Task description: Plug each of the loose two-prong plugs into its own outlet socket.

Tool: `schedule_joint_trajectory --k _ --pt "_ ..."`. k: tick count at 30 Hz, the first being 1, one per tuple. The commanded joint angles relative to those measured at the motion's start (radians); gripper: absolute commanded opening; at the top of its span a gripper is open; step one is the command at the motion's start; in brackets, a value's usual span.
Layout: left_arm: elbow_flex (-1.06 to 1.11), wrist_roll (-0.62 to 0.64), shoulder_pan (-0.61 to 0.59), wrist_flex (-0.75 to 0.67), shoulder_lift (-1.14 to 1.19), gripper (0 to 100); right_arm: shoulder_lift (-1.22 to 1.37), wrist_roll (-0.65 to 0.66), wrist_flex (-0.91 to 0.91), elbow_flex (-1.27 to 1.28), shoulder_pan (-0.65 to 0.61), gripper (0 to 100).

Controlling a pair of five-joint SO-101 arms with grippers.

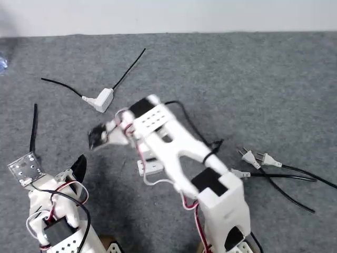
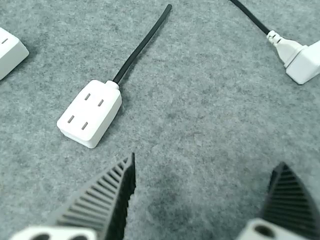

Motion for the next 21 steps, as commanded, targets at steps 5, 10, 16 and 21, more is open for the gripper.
schedule_joint_trajectory --k 5,10,16,21 --pt "-0.007 -0.011 -0.002 0.0 -0.011 40 0.016 -0.117 -0.209 -0.04 0.094 0.8" --pt "-0.008 -0.008 0.003 -0.002 -0.012 40 0.148 -0.121 -0.26 -0.04 0.127 1.3" --pt "-0.008 -0.011 0.071 0.003 -0.011 40 0.203 -0.203 -0.211 -0.044 0.196 22.4" --pt "-0.008 -0.011 0.075 -0.002 -0.011 40 0.097 -0.121 -0.036 -0.083 0.208 33.6"
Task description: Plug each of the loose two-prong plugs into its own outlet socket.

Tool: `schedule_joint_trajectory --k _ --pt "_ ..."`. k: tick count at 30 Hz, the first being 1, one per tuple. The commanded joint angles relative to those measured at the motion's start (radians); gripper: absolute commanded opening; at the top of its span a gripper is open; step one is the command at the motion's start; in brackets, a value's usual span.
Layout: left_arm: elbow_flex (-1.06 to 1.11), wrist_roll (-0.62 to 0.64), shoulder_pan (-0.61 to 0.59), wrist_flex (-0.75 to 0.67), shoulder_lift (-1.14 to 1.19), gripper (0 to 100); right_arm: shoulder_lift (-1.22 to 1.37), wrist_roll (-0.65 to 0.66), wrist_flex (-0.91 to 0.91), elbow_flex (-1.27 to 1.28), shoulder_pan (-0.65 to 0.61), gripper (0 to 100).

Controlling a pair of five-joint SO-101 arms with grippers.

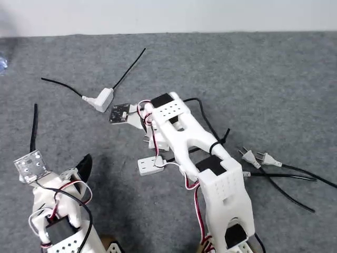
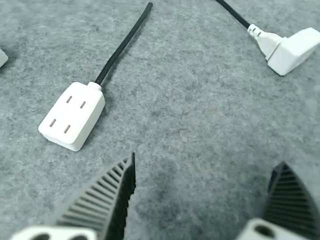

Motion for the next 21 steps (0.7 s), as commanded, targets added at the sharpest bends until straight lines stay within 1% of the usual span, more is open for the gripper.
schedule_joint_trajectory --k 1,4,9,11,14,17,21 --pt "-0.008 -0.011 0.012 -0.005 -0.011 40 -0.128 0.032 0.119 -0.08 0.056 33.6" --pt "-0.008 -0.011 0.012 -0.005 -0.011 40 -0.268 0.02 0.193 -0.109 0.058 33.6" --pt "-0.008 -0.012 0.012 -0.006 -0.011 40 -0.541 -0.089 0.318 -0.13 0.071 33.6" --pt "-0.008 -0.012 0.012 -0.009 -0.011 40 -0.645 -0.149 0.386 -0.129 0.07 33.6" --pt "-0.008 -0.012 0.012 -0.029 -0.011 40 -0.796 -0.287 0.46 -0.115 0.076 33.6" --pt "-0.008 -0.012 0.012 -0.034 -0.011 40 -0.975 -0.434 0.452 0.021 0.117 33.6" --pt "-0.008 -0.012 0.009 -0.028 -0.009 40 -1.216 -0.428 0.378 0.351 0.191 33.6"
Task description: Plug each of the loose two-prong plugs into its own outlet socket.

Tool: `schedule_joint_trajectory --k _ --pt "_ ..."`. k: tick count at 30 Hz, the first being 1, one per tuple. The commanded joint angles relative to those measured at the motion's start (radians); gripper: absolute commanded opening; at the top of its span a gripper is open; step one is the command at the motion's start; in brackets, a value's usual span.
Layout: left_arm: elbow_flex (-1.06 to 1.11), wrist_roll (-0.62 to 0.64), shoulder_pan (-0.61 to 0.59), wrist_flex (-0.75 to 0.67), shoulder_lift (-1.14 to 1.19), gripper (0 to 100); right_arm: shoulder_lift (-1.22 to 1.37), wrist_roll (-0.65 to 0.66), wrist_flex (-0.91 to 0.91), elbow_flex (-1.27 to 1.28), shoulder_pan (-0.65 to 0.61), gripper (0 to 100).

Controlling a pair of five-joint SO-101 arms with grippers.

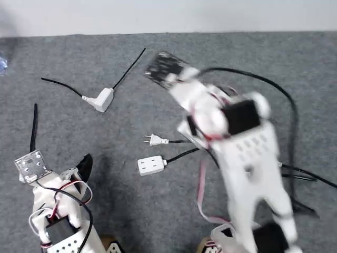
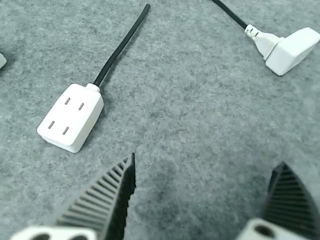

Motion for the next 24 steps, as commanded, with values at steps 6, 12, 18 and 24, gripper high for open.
schedule_joint_trajectory --k 6,12,18,24 --pt "-0.008 -0.009 0.003 0.005 -0.008 40 -0.565 -0.012 -0.323 0.841 0.229 33.6" --pt "-0.008 -0.071 0.006 0.035 -0.008 40 -0.97 -0.015 -0.613 1.366 0.308 33.6" --pt "-0.008 -0.126 0.006 0.058 -0.008 40 -1.366 -0.015 -0.659 1.699 0.306 33.6" --pt "-0.008 -0.126 0.008 0.068 -0.009 40 -1.359 -0.009 -0.67 1.738 0.232 33.6"
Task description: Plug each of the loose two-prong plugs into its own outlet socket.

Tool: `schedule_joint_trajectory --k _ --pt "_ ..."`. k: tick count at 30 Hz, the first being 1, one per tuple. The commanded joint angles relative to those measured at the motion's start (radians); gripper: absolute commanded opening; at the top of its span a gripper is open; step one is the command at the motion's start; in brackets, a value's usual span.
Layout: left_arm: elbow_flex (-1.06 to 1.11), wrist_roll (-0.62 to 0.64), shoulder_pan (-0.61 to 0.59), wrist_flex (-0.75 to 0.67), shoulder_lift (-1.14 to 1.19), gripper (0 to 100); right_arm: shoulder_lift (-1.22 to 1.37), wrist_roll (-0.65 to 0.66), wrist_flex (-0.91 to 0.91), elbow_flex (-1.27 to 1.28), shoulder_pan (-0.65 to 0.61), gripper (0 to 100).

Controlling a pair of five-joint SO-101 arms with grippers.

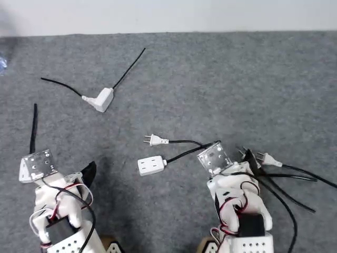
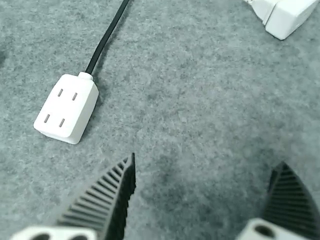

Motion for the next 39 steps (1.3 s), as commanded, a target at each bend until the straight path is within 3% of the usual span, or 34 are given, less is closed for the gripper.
schedule_joint_trajectory --k 1,23,29,32,39 --pt "-0.008 -0.008 0.006 0.003 -0.009 40 0.025 -0.003 -0.015 0.005 -0.065 33.6" --pt "-0.008 -0.003 0.048 -0.003 -0.009 40 0.035 -0.005 -0.088 0.078 -0.071 33.5" --pt "-0.012 -0.003 0.041 -0.064 -0.011 40 0.035 -0.005 -0.087 0.078 -0.071 33.5" --pt "-0.059 0.0 -0.025 -0.044 -0.011 40 0.035 -0.005 -0.084 0.078 -0.073 33.5" --pt "-0.28 0.058 -0.029 -0.003 -0.011 40 0.035 -0.005 -0.081 0.078 -0.077 33.5"
